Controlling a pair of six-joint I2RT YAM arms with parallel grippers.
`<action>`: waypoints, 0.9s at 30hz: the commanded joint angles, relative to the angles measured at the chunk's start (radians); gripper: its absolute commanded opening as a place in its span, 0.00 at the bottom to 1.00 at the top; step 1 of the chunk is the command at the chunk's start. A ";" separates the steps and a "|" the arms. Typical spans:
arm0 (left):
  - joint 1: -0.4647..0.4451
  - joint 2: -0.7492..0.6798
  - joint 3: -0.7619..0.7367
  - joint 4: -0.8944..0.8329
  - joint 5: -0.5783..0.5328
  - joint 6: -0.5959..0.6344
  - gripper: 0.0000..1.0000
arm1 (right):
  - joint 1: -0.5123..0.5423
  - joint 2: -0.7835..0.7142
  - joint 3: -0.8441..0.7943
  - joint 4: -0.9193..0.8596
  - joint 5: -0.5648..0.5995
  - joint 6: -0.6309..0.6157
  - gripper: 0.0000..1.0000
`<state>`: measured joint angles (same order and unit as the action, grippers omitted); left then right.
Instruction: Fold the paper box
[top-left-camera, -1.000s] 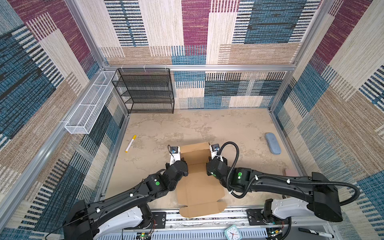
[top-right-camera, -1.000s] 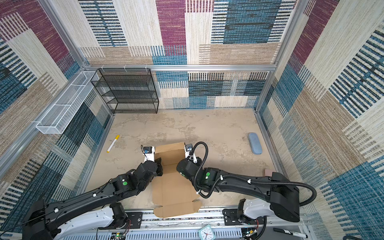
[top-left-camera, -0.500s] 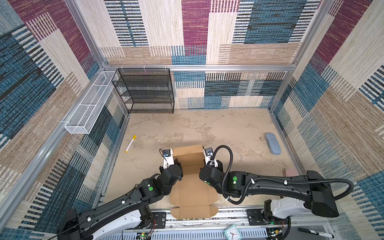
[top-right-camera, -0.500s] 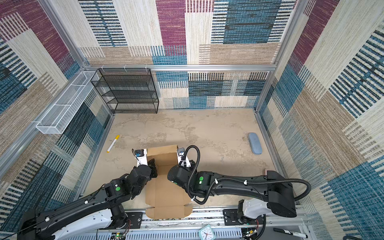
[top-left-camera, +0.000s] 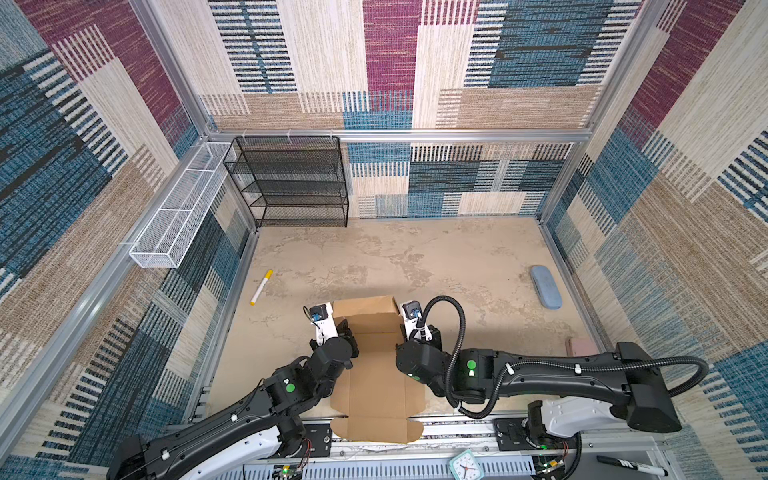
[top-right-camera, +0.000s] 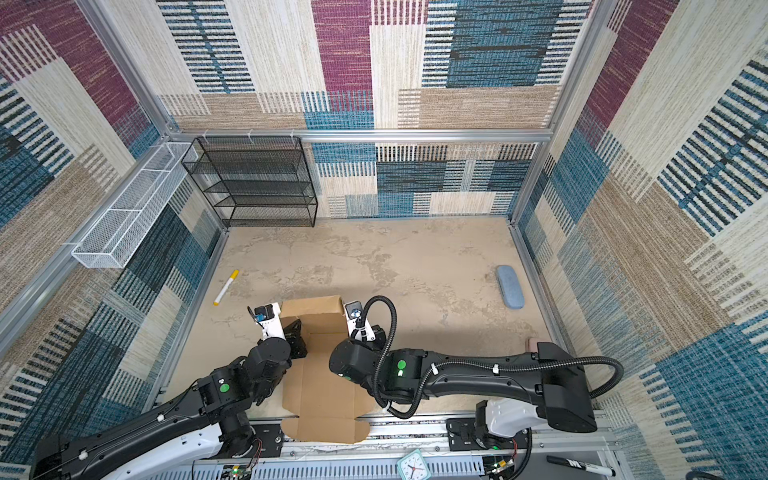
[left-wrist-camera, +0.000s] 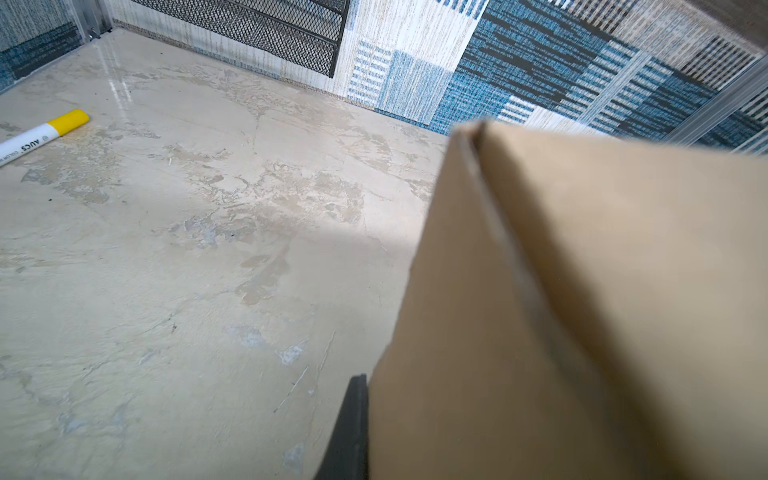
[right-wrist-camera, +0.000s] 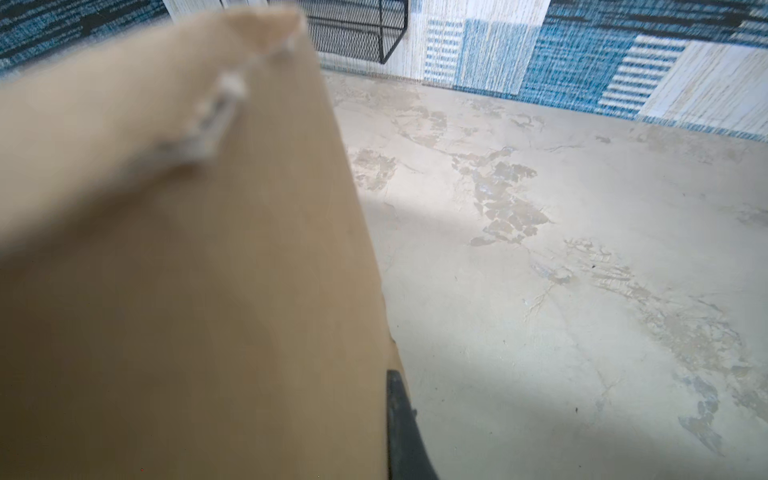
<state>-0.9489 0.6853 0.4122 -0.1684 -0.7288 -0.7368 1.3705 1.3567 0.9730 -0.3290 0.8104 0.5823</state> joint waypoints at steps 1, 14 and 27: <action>0.027 -0.037 -0.034 -0.069 -0.050 0.009 0.00 | 0.007 -0.026 0.009 0.078 0.006 0.008 0.00; 0.073 -0.142 -0.075 -0.134 0.014 -0.008 0.00 | 0.012 -0.016 0.010 0.110 -0.026 -0.003 0.00; 0.078 -0.089 -0.035 -0.215 -0.025 -0.050 0.00 | 0.025 -0.003 0.024 0.117 -0.039 -0.002 0.00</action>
<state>-0.8783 0.5880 0.3763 -0.2195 -0.6312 -0.7609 1.3849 1.3613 0.9787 -0.3008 0.7528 0.5568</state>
